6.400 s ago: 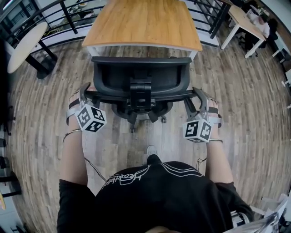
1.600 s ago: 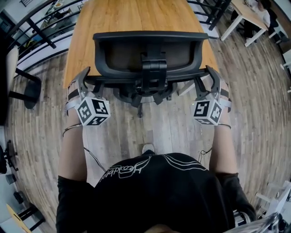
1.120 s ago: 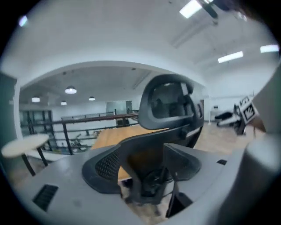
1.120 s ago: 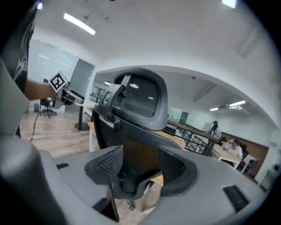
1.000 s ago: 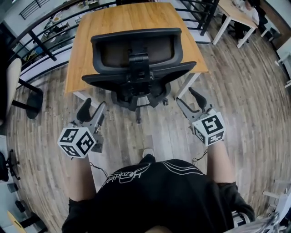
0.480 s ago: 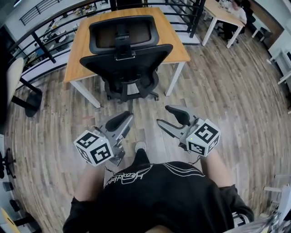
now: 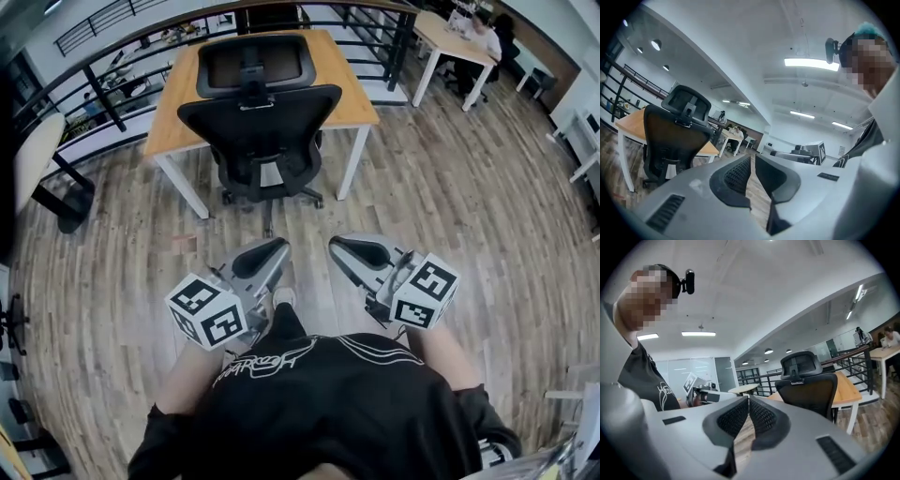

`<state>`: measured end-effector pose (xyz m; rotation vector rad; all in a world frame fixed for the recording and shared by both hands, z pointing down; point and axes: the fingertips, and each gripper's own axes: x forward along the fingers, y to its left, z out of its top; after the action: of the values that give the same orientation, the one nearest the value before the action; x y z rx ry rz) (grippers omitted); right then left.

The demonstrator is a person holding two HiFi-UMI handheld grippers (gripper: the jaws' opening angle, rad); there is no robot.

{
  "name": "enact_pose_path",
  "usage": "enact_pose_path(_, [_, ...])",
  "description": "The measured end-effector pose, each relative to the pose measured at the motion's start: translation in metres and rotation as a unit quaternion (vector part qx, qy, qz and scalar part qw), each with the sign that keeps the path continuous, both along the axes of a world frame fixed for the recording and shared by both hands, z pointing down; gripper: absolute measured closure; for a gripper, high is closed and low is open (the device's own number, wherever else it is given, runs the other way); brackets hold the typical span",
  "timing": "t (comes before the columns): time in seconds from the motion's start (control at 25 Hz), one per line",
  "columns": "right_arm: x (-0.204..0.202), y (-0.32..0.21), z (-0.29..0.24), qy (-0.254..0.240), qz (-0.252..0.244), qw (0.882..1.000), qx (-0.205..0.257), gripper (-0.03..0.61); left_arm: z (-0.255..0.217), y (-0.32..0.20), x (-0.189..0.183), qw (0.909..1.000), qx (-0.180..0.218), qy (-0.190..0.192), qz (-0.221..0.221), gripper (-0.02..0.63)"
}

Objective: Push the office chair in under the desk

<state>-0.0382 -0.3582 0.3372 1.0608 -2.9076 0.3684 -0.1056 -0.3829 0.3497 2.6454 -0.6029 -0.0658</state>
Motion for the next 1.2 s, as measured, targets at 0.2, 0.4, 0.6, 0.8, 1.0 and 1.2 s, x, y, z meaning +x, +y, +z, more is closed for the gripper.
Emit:
enact_pose_path(0.2, [0.000,0.025,-0.008,-0.033,-0.006,0.999,-0.009,0.531,-0.010,0.023,-0.002,0.9998,-0.008,0.019,0.006,0.602])
enact_pose_path(0.4, [0.003,0.035,-0.009,-0.028,-0.007,1.000,-0.004,0.532,-0.012,0.034,-0.001,0.9998,0.019,0.005,0.001,0.606])
enact_pose_path(0.6, [0.006,0.038,-0.011,-0.022,0.001,1.000,0.004,0.532,-0.011,0.041,0.008,0.9988,0.044,-0.021,0.013,0.606])
enact_pose_path(0.8, [0.013,0.038,-0.009,-0.026,0.012,1.000,0.002,0.532,-0.009,0.039,0.012,0.9983,0.050,-0.028,0.010,0.606])
enact_pose_path(1.0, [0.016,0.036,-0.005,-0.029,0.017,0.999,-0.001,0.532,-0.005,0.039,0.016,0.9982,0.052,-0.026,0.016,0.606])
enact_pose_path(1.2, [0.013,0.035,-0.003,-0.031,0.014,0.999,-0.004,0.532,-0.006,0.043,0.015,0.9978,0.059,-0.022,0.019,0.606])
